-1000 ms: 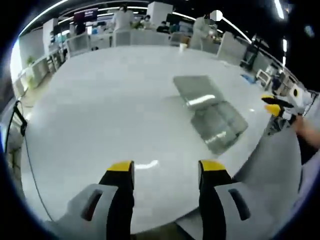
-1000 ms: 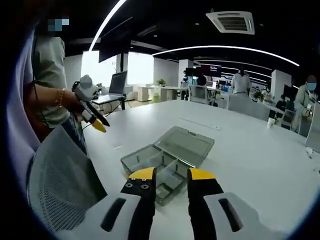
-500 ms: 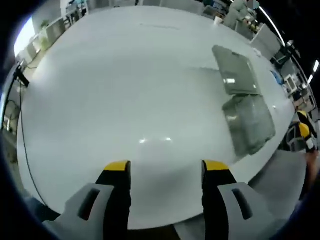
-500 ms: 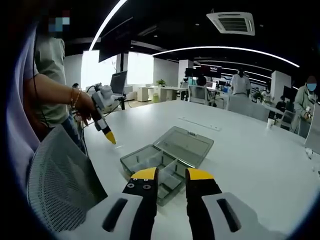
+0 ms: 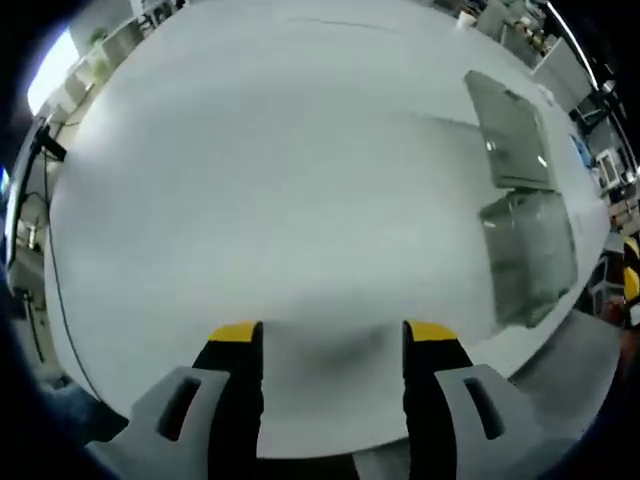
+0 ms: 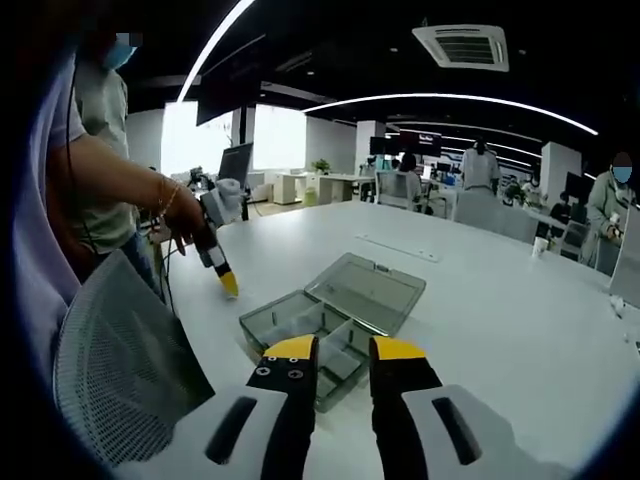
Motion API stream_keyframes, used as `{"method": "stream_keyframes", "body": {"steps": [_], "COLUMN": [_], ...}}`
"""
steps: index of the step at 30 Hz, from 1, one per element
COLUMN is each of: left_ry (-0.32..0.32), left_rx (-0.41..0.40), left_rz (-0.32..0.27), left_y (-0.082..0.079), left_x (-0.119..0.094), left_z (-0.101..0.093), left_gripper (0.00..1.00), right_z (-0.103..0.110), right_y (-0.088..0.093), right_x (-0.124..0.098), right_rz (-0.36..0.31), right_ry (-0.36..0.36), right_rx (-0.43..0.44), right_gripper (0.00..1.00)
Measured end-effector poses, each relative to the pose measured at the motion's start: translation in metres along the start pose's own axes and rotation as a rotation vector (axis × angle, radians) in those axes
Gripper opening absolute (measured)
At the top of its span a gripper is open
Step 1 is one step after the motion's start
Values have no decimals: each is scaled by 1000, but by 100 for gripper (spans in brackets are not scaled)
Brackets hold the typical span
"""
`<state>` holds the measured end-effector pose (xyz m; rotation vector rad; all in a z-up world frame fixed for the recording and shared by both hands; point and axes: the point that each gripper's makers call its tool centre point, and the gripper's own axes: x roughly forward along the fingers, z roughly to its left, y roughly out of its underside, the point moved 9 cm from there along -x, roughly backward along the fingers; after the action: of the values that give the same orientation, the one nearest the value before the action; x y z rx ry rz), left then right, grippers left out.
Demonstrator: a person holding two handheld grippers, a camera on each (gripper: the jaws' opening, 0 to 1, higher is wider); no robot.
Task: Insert the divider into the dual guide fixture by aligning both edges with the guide slots and pushing it downward to the bottom, including one-sided entry, uneven engagement, binding, and posture correction.
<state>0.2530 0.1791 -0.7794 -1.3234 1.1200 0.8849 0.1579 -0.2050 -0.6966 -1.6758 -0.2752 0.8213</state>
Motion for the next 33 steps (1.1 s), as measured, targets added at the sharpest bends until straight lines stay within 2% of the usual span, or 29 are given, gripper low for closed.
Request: {"method": "stream_keyframes", "body": {"steps": [13, 17, 18, 20, 21, 22, 23, 26, 28, 29, 33], "left_ry": [-19, -16, -16, -13, -13, -13, -15, -16, -17, -19, -39], "left_rx": [24, 21, 21, 21, 22, 22, 23, 27, 28, 29, 36], "left_rz": [7, 3, 3, 3, 2, 2, 2, 5, 8, 9, 14], "left_y": [2, 3, 3, 3, 3, 2, 2, 1, 0, 0, 0], "left_x": [3, 1, 1, 1, 1, 1, 1, 2, 2, 2, 4], "left_z": [-1, -2, -2, -2, -2, -1, -1, 0, 0, 0, -2], "left_gripper": [55, 55, 55, 55, 55, 55, 55, 55, 55, 55, 55], "right_z": [2, 2, 4, 6, 6, 6, 6, 5, 5, 6, 6], "right_y": [0, -8, -11, -12, -13, -13, -14, -8, -4, -6, -7], "right_x": [-1, -5, -5, -5, -4, -3, -3, 1, 2, 2, 1], "right_rz": [-5, -64, -104, -116, -118, -129, -134, -113, -51, -70, -79], "right_ry": [-7, -3, -33, -53, -55, -55, -47, -8, -9, -10, -13], "right_rx": [-7, -5, 23, 30, 28, 30, 33, -2, -6, -9, -8], "right_gripper": [16, 20, 26, 43, 58, 67, 73, 76, 74, 73, 72]}}
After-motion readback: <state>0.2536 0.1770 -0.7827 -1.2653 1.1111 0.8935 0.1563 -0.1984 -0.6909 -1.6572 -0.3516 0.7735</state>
